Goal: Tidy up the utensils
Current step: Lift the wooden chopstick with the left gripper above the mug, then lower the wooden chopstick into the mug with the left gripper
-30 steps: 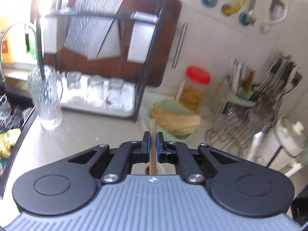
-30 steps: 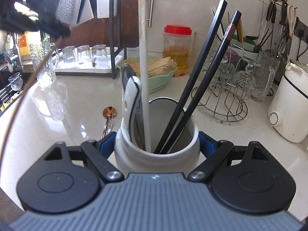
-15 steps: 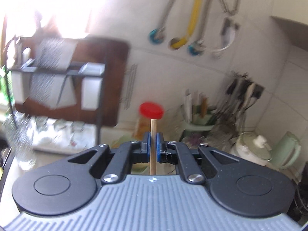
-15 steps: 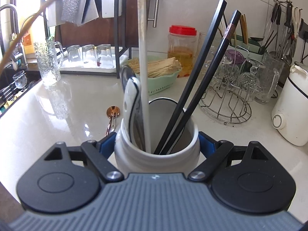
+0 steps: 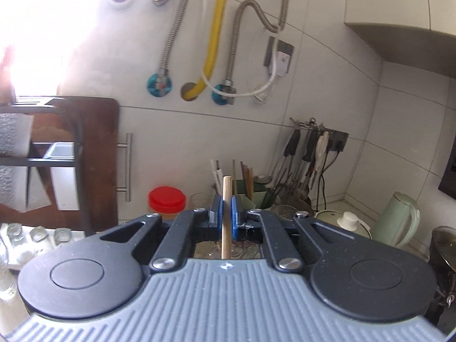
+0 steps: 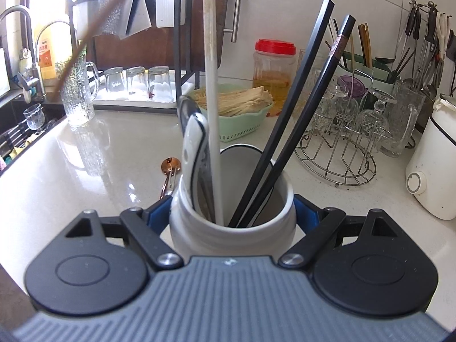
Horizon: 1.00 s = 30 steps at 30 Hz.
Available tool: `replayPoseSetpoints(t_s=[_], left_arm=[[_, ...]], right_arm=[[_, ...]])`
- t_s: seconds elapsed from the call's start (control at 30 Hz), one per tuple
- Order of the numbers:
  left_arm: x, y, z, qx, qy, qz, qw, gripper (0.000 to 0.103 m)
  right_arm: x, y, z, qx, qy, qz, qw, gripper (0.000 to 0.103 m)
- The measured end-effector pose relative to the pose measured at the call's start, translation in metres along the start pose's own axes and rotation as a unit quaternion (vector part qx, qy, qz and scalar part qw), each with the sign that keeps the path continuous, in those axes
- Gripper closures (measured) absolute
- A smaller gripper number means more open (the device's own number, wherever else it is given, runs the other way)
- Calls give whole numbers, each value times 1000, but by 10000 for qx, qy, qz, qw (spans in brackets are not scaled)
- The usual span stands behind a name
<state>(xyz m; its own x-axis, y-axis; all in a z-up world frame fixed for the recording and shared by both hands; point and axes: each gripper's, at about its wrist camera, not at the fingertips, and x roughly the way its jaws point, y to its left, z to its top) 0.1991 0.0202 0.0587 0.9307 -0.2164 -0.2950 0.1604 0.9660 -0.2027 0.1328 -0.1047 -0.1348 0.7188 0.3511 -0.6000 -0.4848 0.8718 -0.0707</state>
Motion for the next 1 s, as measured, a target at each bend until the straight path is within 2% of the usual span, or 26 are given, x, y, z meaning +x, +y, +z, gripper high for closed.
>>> replayPoseSetpoints(t_s=[0.5, 1.0], left_arm=[[42, -20, -21, 259, -140, -326, 9990, 96], [54, -20, -44, 349, -148, -424, 9984, 96]], right_arm=[[0, 0, -3, 48, -66, -21, 10000, 13], [-1, 0, -3, 50, -104, -24, 9999, 13]])
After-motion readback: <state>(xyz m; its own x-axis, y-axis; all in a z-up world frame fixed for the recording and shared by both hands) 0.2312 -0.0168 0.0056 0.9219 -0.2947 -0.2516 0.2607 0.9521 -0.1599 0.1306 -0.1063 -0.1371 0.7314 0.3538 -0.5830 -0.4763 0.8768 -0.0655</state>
